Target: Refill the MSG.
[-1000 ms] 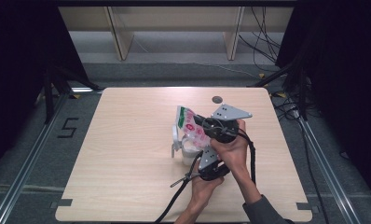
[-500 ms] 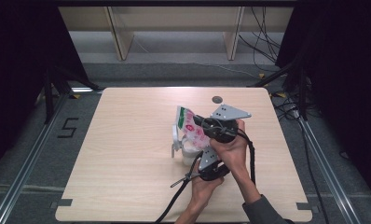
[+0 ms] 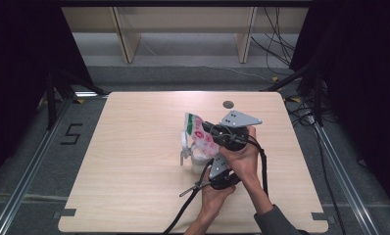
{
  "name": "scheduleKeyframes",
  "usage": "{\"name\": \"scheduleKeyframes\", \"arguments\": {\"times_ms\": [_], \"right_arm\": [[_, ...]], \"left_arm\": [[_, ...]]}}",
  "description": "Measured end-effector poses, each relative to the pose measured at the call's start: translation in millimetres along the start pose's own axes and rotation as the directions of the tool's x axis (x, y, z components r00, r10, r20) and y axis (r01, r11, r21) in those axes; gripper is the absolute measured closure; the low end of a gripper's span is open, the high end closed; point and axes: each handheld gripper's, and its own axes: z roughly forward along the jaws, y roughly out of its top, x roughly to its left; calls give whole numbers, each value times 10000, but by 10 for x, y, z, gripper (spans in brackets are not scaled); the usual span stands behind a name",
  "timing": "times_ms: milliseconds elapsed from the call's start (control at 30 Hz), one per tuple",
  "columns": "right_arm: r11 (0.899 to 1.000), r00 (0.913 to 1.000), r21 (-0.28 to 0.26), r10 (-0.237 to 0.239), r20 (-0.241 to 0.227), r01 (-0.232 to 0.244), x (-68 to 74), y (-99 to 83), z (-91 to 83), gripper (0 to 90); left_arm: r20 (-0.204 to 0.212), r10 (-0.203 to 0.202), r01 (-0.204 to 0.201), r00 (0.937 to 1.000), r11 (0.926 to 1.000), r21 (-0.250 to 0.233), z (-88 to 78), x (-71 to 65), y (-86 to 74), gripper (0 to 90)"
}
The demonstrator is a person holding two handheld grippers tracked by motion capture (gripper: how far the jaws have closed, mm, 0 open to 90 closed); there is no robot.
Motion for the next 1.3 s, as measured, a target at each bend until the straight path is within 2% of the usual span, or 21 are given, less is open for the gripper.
{"name": "scheduleKeyframes", "arguments": {"times_ms": [33, 100, 167, 200, 267, 300, 333, 433, 467, 500, 567, 700, 833, 933, 1033, 1267, 1300], "right_arm": [[10000, 10000, -82, -27, 51, 27, -2, -2, 8, 900], [10000, 9999, -76, 0, -121, -1, -16, 5, -2, 900], [9999, 9999, -82, -103, -63, 103, -15, 12, -12, 900], [9997, 9998, -173, -193, -99, 191, -15, 5, 4, 900], [9992, 9992, -24, -402, -62, 401, -24, 3, 13, 900], [9999, 9999, -62, -93, 42, 94, -8, -2, 9, 900], [9999, 10000, -100, -89, 17, 90, -7, 2, 6, 900], [9991, 9992, -171, -388, 60, 389, -16, 16, -4, 900], [9999, 9999, -108, -113, 41, 113, 4, 8, -2, 900], [10000, 10000, 0, -84, -32, 84, -1, 1, 3, 900], [9993, 9992, -38, -383, -75, 382, -17, 3, 14, 900], [9999, 9999, -86, -77, -81, 77, -14, 5, 0, 900], [9995, 9994, -100, -315, -105, 314, -33, 7, 1, 900], [9994, 9995, -145, -315, -81, 314, -40, 9, -6, 900], [9999, 10000, -156, -32, 31, 33, -18, 4, -8, 900], [9999, 10000, -98, -79, -52, 78, -20, 6, -9, 900], [9995, 9995, -119, -286, -110, 285, -34, 7, 1, 900]], "left_arm": [[-94, 26, -25, 10000, 9999, 141, -14, -2, 6, 794], [-124, 34, -33, 9999, 9999, 119, -20, -9, 13, 794], [-71, 44, -43, 10000, 9999, 136, -19, -13, 13, 794], [51, 20, -20, 10000, 10000, -36, -4, -9, 3, 794], [-87, 62, -60, 9999, 9998, 183, -26, -15, 12, 793], [-84, 76, -75, 9999, 9998, 162, -26, -14, 12, 793], [-109, 79, -77, 9999, 9998, 182, -27, -14, 13, 793], [-83, 66, -64, 9999, 9998, 184, -26, -14, 12, 794], [-66, 40, -38, 10000, 9998, 193, -29, -13, 13, 793], [-69, 46, -45, 10000, 9998, 195, -29, -13, 13, 793], [-48, 1, 0, 10000, 9999, 133, -22, -10, 10, 794], [-46, 55, -54, 10000, 9998, 177, -29, -18, 16, 793], [-22, 56, -55, 10000, 9998, 193, -27, -18, 12, 793], [-15, 72, -72, 10000, 9998, 163, -26, -19, 16, 793], [-7, 68, -67, 10000, 9998, 190, -26, -22, 16, 792], [17, 74, -74, 10000, 9999, 156, -25, -19, 21, 793], [-1, 84, -84, 10000, 9998, 167, -25, -20, 21, 792]]}}
